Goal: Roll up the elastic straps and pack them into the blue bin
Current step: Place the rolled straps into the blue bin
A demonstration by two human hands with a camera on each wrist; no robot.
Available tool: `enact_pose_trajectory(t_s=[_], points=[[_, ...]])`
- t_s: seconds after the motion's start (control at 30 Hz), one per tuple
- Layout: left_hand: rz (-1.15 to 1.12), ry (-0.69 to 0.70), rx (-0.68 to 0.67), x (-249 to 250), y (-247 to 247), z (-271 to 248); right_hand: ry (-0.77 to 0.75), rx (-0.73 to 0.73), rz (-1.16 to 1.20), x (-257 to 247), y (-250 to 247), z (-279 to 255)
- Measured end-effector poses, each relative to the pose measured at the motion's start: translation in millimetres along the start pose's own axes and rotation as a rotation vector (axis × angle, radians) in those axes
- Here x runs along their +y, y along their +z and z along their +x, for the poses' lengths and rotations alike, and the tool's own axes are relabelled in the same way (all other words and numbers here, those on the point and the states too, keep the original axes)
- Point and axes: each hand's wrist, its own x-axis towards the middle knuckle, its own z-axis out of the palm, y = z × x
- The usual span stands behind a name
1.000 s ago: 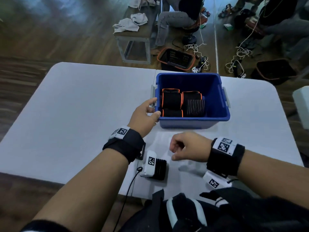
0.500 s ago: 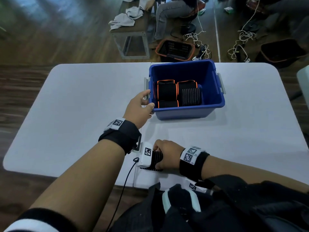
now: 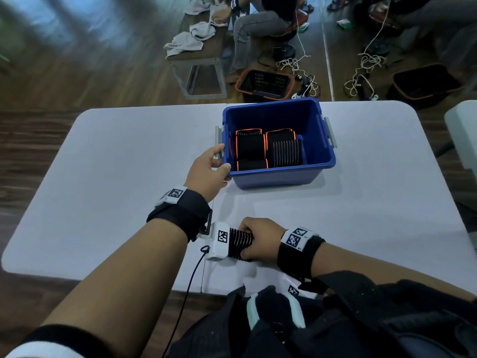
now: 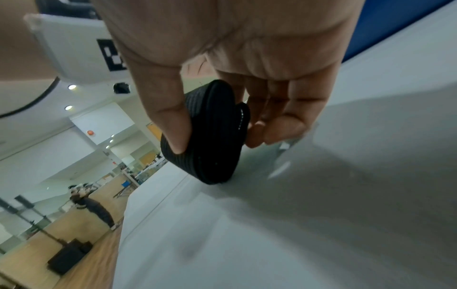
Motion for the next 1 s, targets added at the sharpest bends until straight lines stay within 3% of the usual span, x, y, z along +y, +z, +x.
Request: enact_pose_trajectory(t_s=[0.4,0.77,0.87,1.0], points=[[-0.031,0.001,0.01,2.6,-0.1,-2.0,-0.014,0.18,0.191,18.2,-88.0,-55.7],[-0.106,-0.012,-0.008,4.4,-0.5,-12.7,-0.052,0.461,0.125,-8.8,-203.6,-66.4],[-0.13,-0.014,-0.011,-3.4,-1.0,-21.2,-0.007,0.437,0.082,-19.3,-216.6,-48.2],[-0.152,-0.017,-0.028,-13.5,-2.1,-32.4,0.03,0.303,-0.086,-41.2,-215.8,-17.6]])
